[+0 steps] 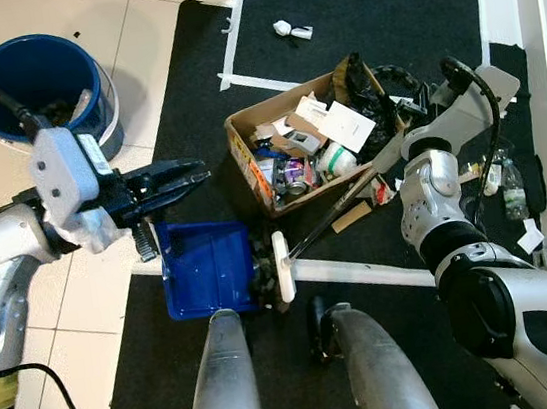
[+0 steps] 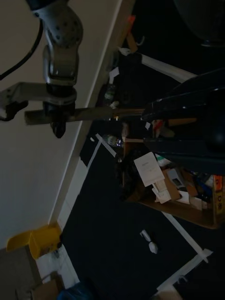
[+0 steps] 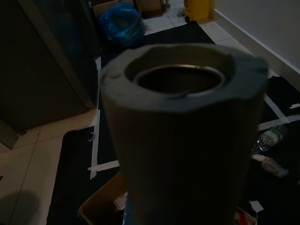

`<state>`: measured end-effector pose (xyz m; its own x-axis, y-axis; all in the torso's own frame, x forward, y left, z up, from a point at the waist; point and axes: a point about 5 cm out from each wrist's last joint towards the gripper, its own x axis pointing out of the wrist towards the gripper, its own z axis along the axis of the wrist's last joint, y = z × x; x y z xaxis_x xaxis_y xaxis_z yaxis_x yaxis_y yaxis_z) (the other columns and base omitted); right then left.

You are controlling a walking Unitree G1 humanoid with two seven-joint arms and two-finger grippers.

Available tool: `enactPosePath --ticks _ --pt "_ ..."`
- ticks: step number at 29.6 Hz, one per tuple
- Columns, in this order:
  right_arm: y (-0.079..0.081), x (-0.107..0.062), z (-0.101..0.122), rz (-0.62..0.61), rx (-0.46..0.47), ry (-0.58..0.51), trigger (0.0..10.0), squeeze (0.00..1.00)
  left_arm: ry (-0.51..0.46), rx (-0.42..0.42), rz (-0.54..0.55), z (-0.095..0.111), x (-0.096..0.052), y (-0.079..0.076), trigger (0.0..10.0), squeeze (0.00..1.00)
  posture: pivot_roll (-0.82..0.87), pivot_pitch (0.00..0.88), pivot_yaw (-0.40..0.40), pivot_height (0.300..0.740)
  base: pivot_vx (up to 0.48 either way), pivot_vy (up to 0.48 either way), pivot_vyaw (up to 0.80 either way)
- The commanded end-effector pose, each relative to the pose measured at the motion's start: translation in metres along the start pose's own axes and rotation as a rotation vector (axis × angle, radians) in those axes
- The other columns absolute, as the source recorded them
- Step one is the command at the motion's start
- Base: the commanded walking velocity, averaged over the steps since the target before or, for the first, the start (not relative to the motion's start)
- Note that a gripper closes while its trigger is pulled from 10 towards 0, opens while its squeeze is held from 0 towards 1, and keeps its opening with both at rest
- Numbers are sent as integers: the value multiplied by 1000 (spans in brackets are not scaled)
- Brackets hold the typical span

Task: Sweep floor

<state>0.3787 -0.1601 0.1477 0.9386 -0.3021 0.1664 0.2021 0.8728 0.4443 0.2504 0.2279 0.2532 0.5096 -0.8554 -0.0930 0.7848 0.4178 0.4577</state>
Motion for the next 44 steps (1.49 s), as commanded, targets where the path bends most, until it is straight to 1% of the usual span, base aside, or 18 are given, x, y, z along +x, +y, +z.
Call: enactPosePath --ticks 1,7,12,17,20,22,25,26,27,29,30,32,33,35,36,39,44 --pt "-14 -8 -11 -39 -20 35 10000 0 -8 14 -46 10 -3 -4 10000 0 230 382 -140 740 0 0 0" --pt "-13 -6 -9 -37 -20 31 10000 0 84 1 -107 8 -14 -10 10000 0 234 372 -143 740 0 0 0" --pt "-14 -7 -10 -40 -19 33 10000 0 145 0 -137 8 -19 -10 10000 0 237 374 -142 740 0 0 0" --pt "-15 -9 -11 -44 -20 37 10000 0 165 26 -138 9 -20 -10 10000 0 236 376 -139 740 0 0 0" --pt "-16 -9 -11 -49 -19 34 10000 0 184 52 -131 -1 -14 -13 10000 0 234 371 -139 740 0 0 0" --pt "-16 -9 -11 -50 -19 33 10000 0 189 57 -133 -3 -13 -14 10000 0 234 371 -139 740 0 0 0" --pt "-17 -9 -10 -51 -19 29 10000 0 173 101 -91 -7 -5 -11 10000 0 230 377 -137 740 0 0 0" --pt "-17 -9 -11 -52 -20 29 10000 0 139 114 -26 -11 2 -9 10000 0 228 380 -138 740 0 0 0" --pt "-17 -9 -11 -52 -20 29 10000 0 139 114 -26 -11 2 -9 10000 0 228 380 -138 740 0 0 0" --pt "-17 -10 -12 -52 -19 30 10000 0 109 118 34 -20 13 -9 10000 0 229 383 -142 740 0 0 0" --pt "-17 -10 -12 -52 -19 30 10000 0 109 118 34 -20 13 -9 10000 0 229 383 -142 740 0 0 0" --pt "-14 -12 -14 -49 -13 35 10000 0 92 145 66 -27 26 -14 10000 0 219 386 -144 740 0 0 0" --pt "-14 -12 -14 -49 -13 35 10000 0 92 145 66 -27 26 -14 10000 0 219 386 -144 740 0 0 0" --pt "-12 -13 -15 -43 -6 38 10000 0 74 161 76 -31 37 -19 10000 0 214 385 -144 740 0 0 0" --pt "-12 -13 -15 -43 -6 38 10000 0 74 161 76 -31 37 -19 10000 0 214 385 -144 740 0 0 0" --pt "-9 -15 -17 -37 7 42 10000 0 39 179 115 -35 44 -20 10000 0 207 386 -143 740 0 0 0" --pt "-6 -16 -19 -36 18 47 10000 0 5 198 161 -39 47 -18 10000 0 202 389 -145 740 0 0 0"
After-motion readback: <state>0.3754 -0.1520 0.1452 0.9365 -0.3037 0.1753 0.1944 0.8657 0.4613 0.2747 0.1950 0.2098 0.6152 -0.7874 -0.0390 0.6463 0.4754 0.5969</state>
